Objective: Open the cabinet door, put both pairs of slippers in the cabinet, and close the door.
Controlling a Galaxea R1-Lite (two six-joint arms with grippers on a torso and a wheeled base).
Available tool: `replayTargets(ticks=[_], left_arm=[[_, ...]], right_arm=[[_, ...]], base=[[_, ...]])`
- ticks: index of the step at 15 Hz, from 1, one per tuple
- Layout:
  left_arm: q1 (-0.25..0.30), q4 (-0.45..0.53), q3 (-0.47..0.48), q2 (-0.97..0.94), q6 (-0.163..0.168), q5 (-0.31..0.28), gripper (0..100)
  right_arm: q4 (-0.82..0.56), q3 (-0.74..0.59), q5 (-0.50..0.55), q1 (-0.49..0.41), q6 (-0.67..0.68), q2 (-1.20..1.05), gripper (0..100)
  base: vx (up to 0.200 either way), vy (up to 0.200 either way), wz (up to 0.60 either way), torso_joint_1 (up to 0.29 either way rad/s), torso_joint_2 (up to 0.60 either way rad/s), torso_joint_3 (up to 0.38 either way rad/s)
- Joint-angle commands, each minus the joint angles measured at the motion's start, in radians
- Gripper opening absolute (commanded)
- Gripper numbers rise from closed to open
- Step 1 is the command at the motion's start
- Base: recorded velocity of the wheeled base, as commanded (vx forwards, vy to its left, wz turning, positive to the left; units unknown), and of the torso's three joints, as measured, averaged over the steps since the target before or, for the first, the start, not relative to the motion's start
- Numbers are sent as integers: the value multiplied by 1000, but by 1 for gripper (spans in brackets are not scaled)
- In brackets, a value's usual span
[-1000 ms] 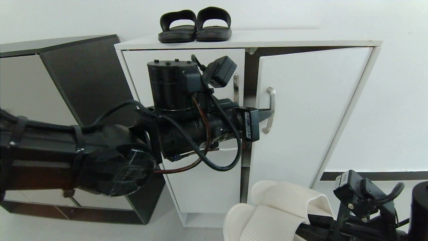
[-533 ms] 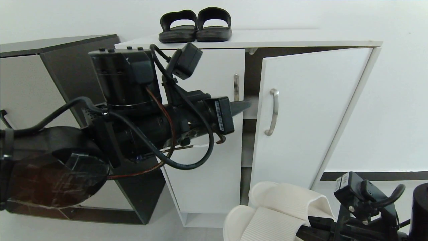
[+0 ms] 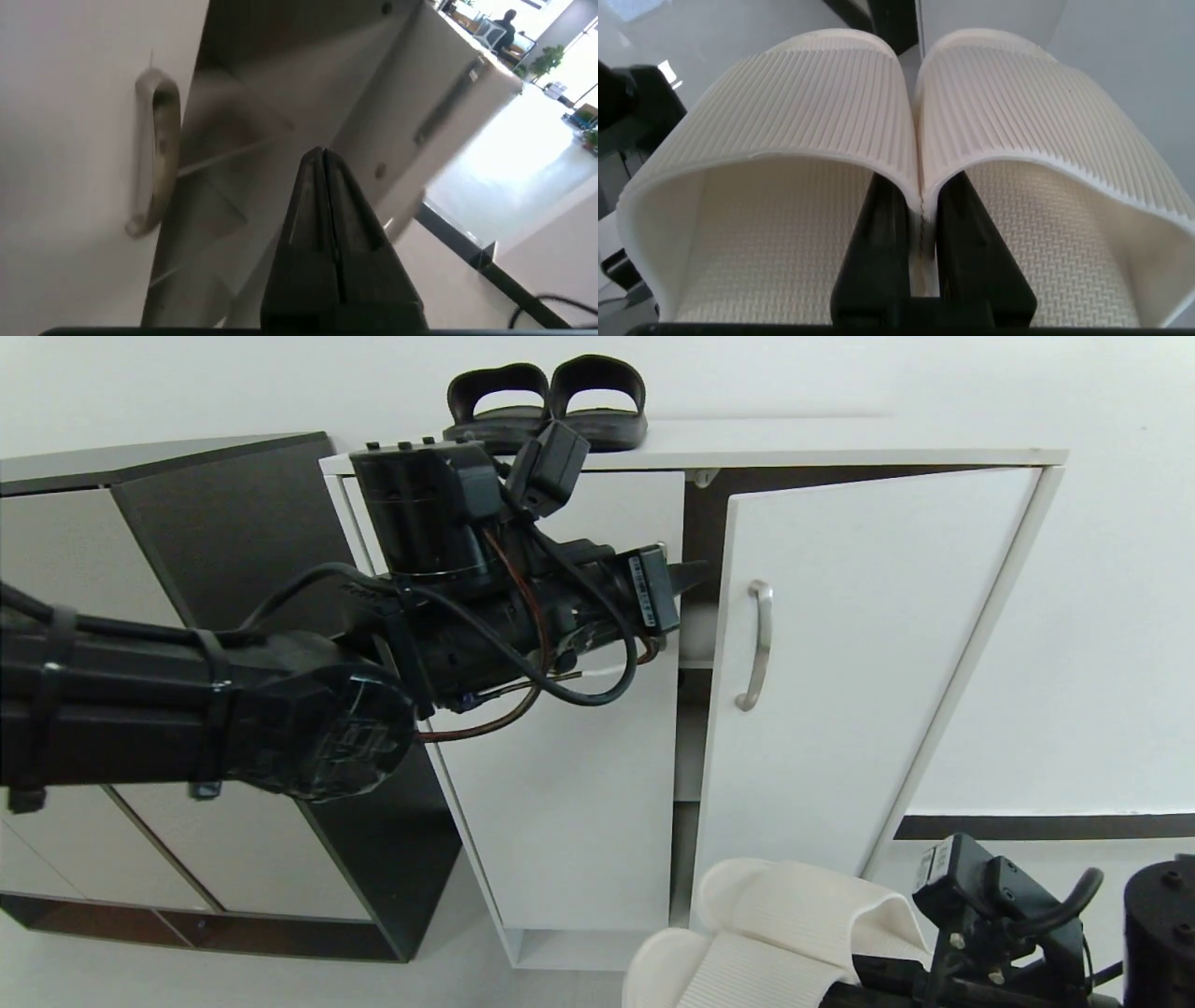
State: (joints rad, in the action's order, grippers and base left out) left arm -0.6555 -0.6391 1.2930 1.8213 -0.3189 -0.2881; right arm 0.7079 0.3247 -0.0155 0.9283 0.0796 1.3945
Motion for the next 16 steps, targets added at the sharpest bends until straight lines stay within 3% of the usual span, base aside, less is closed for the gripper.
replayTargets(ticks=[1,7,10,13,15,16], left_arm=[[-1,9,66,79,-2,1,0],[-6,7,89,104,0,7,0],[-75,-16,16,59,6,64,0],[-184,-34,-4,50,17,104,0],[-188,-37,-4,55,32,106,0],[-161,-39,-4,53,32,113,0]], right_arm=[[1,-12,0,18,0,9,0],[1,-18,16,72,-3,40,0],[2,-18,106,149,6,63,0],[4,-18,117,173,9,66,0],[5,-18,118,170,9,63,0],[5,-16,123,159,9,66,0]], base=[[0,0,0,0,0,0],[-33,0,0,0,0,0],[-200,0,0,4,1,2],[-200,0,0,1,-1,1],[-200,0,0,2,0,2],[0,0,0,0,0,0]])
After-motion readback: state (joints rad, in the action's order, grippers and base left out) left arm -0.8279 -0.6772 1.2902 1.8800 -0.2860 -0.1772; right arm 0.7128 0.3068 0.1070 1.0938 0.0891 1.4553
